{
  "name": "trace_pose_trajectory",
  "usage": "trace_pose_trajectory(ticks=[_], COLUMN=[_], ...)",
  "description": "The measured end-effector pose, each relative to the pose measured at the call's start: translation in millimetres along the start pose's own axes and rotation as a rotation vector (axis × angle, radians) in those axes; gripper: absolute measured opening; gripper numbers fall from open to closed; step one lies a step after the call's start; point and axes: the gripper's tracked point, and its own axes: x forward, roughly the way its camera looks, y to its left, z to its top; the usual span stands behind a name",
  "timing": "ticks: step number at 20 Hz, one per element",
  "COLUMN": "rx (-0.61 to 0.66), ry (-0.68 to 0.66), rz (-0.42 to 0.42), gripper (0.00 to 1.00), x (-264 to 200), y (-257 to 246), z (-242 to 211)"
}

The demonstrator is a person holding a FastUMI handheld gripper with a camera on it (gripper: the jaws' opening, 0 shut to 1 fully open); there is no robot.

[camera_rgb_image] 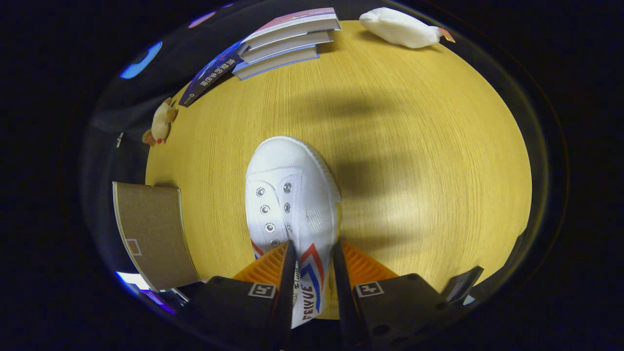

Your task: Open the storage box then place both shoes into the box .Put the left shoe in first, then the right shoe, with the right side of both shoes facing outward in a uniform manner.

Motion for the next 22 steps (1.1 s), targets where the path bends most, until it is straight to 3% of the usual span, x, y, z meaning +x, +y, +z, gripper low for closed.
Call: trace_pose_trajectory(ticks=[2, 3, 5, 11, 22], rx=[0.056, 0.051, 0.068, 0.148, 0.029], ry=[-0.017, -0.028, -0.047, -0.132, -0.165], rz=[0.01, -0.007, -0.011, 0.108, 0.313], gripper=[0.25, 0.23, 0.23, 0.23, 0.23], x=[-3, -7, -16, -73, -139], y=[0, -2, 2, 60, 262], z=[3, 1, -1, 6, -5])
